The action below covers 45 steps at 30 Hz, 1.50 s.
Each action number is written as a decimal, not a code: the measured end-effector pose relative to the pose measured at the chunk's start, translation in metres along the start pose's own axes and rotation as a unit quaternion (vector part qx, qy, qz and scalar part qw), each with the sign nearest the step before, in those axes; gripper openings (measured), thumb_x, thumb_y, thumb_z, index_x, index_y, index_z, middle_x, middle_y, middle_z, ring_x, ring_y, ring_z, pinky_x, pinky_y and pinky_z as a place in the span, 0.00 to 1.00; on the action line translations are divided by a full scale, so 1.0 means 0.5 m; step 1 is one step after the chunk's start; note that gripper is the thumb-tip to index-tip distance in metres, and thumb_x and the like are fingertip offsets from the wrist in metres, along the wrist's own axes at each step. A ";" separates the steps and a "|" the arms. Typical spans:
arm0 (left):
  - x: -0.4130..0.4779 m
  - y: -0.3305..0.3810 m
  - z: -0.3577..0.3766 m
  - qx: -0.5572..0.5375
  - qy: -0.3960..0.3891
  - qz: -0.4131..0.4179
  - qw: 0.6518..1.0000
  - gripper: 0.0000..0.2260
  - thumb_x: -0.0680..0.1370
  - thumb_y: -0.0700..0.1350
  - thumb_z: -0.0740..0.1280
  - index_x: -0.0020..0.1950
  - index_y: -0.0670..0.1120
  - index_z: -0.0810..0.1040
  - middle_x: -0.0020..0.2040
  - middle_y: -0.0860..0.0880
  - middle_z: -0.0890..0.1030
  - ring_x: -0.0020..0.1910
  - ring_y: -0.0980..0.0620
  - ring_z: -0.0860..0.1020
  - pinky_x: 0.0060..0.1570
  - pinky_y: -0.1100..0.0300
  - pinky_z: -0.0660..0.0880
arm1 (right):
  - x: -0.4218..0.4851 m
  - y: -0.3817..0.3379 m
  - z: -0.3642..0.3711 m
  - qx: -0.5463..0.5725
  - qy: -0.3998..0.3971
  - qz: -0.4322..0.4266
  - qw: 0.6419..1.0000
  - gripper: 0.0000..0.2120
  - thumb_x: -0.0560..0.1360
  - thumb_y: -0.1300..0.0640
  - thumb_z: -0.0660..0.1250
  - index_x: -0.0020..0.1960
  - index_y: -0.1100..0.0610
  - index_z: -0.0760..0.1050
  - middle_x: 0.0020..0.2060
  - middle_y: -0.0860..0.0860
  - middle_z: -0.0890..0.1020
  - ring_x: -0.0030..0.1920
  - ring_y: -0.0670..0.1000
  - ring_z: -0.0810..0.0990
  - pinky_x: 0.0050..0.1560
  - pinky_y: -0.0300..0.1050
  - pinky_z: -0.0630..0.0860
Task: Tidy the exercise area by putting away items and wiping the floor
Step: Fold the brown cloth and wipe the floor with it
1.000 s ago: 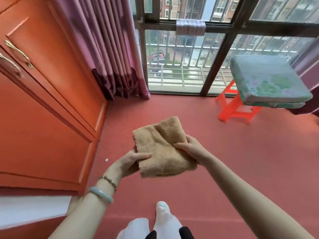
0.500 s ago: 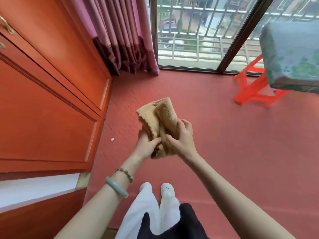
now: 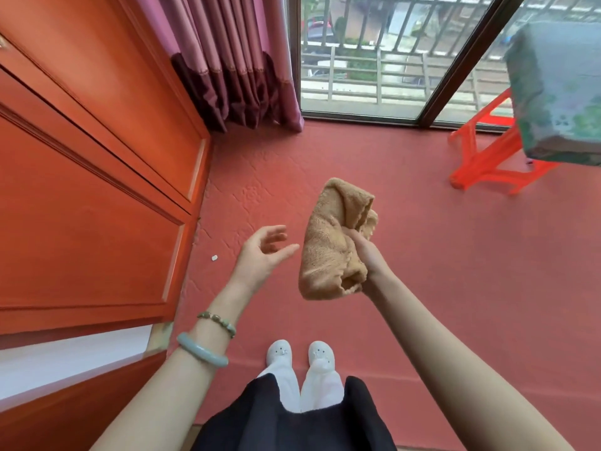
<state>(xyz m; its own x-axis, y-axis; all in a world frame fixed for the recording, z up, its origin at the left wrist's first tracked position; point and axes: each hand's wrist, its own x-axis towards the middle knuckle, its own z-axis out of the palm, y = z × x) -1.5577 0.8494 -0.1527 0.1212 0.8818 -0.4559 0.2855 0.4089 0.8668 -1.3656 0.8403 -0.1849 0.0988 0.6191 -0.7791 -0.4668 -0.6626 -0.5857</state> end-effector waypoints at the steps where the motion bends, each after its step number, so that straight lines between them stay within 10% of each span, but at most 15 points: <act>1: 0.009 -0.008 -0.001 0.030 -0.040 -0.042 0.998 0.33 0.64 0.58 0.77 0.63 0.43 0.73 0.55 0.49 0.78 0.54 0.53 0.76 0.60 0.57 0.72 | 0.009 0.005 -0.002 0.015 -0.005 0.002 1.000 0.12 0.73 0.55 0.69 0.51 0.62 0.78 0.45 0.58 0.83 0.44 0.56 0.83 0.46 0.48 0.79; 4: 0.033 -0.047 0.024 0.043 -0.157 -0.093 0.982 0.54 0.47 0.76 0.71 0.62 0.43 0.71 0.55 0.52 0.78 0.55 0.56 0.77 0.62 0.59 0.71 | 0.035 0.022 0.000 0.039 -0.002 -0.013 0.999 0.12 0.75 0.56 0.68 0.51 0.64 0.77 0.44 0.58 0.84 0.43 0.55 0.84 0.43 0.46 0.80; 7: 0.061 -0.093 0.083 -0.011 -0.179 -0.084 0.980 0.23 0.62 0.53 0.80 0.51 0.48 0.77 0.47 0.54 0.83 0.45 0.61 0.81 0.49 0.67 0.75 | 0.089 0.053 0.002 0.032 0.030 -0.045 0.998 0.16 0.75 0.53 0.68 0.56 0.63 0.76 0.45 0.56 0.83 0.44 0.53 0.83 0.42 0.44 0.79; 9: 0.105 -0.153 0.115 0.000 -0.123 -0.051 0.991 0.21 0.59 0.41 0.81 0.46 0.49 0.76 0.44 0.54 0.82 0.42 0.60 0.80 0.43 0.70 0.74 | 0.140 0.084 0.001 0.052 0.016 -0.087 0.995 0.20 0.75 0.50 0.66 0.62 0.62 0.73 0.50 0.57 0.82 0.49 0.55 0.82 0.47 0.47 0.80; 12: 0.182 -0.264 0.138 -0.011 -0.087 -0.021 0.996 0.27 0.53 0.44 0.78 0.50 0.48 0.75 0.45 0.51 0.82 0.44 0.56 0.79 0.45 0.66 0.76 | 0.233 0.146 -0.009 0.075 -0.060 -0.112 0.989 0.30 0.72 0.45 0.68 0.68 0.60 0.68 0.60 0.60 0.79 0.59 0.59 0.79 0.59 0.56 0.75; 17: 0.299 -0.460 0.175 -0.003 -0.161 -0.007 0.987 0.33 0.61 0.32 0.78 0.63 0.44 0.70 0.52 0.47 0.80 0.46 0.60 0.78 0.46 0.69 0.74 | 0.422 0.277 -0.050 -0.005 0.025 -0.079 0.997 0.21 0.72 0.51 0.71 0.58 0.63 0.76 0.49 0.59 0.84 0.48 0.56 0.83 0.54 0.55 0.79; 20: 0.393 -0.590 0.157 0.064 -0.234 -0.026 0.970 0.27 0.69 0.41 0.76 0.63 0.47 0.69 0.58 0.48 0.78 0.56 0.56 0.77 0.56 0.65 0.73 | 0.568 0.347 -0.097 -0.026 0.049 -0.061 0.997 0.20 0.70 0.51 0.73 0.55 0.63 0.77 0.47 0.59 0.84 0.47 0.58 0.84 0.52 0.56 0.79; 23: 0.504 -0.744 0.090 0.118 -0.138 -0.042 0.982 0.21 0.71 0.50 0.74 0.60 0.48 0.73 0.58 0.49 0.77 0.58 0.54 0.75 0.57 0.62 0.70 | 0.725 0.395 -0.177 -0.080 0.091 -0.099 0.988 0.22 0.70 0.49 0.73 0.57 0.62 0.74 0.49 0.57 0.83 0.47 0.56 0.83 0.52 0.55 0.79; 27: 0.633 -0.989 -0.008 0.255 0.052 -0.059 0.964 0.13 0.76 0.43 0.68 0.60 0.45 0.75 0.60 0.45 0.77 0.61 0.47 0.73 0.60 0.55 0.67 | 0.922 0.466 -0.280 -0.324 0.146 -0.178 0.918 0.22 0.71 0.44 0.69 0.61 0.52 0.72 0.54 0.52 0.81 0.55 0.56 0.79 0.59 0.53 0.74; 35: 0.829 -1.324 -0.051 0.484 0.152 0.008 0.862 0.29 0.78 0.52 0.64 0.75 0.45 0.58 0.76 0.43 0.57 0.74 0.42 0.55 0.71 0.46 0.53 | 1.238 0.544 -0.299 -0.614 0.112 -0.262 0.737 0.15 0.76 0.50 0.64 0.60 0.54 0.69 0.52 0.57 0.80 0.53 0.60 0.78 0.49 0.48 0.72; 45: 0.974 -1.407 -0.080 0.522 0.041 -0.004 0.852 0.40 0.74 0.68 0.56 0.77 0.53 0.39 0.78 0.47 0.38 0.76 0.48 0.37 0.74 0.49 0.37 | 1.406 0.579 -0.146 -0.647 0.184 -0.343 0.655 0.19 0.73 0.36 0.55 0.53 0.49 0.69 0.44 0.54 0.76 0.45 0.58 0.74 0.45 0.54 0.74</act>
<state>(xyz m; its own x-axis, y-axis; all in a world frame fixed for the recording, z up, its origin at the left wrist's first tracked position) -1.7375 1.0005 -0.9764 0.0614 0.9106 -0.4087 0.9810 0.0205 0.1930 -1.3671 1.0529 -0.9186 0.2109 0.9729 -0.0948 0.9117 -0.2307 -0.3399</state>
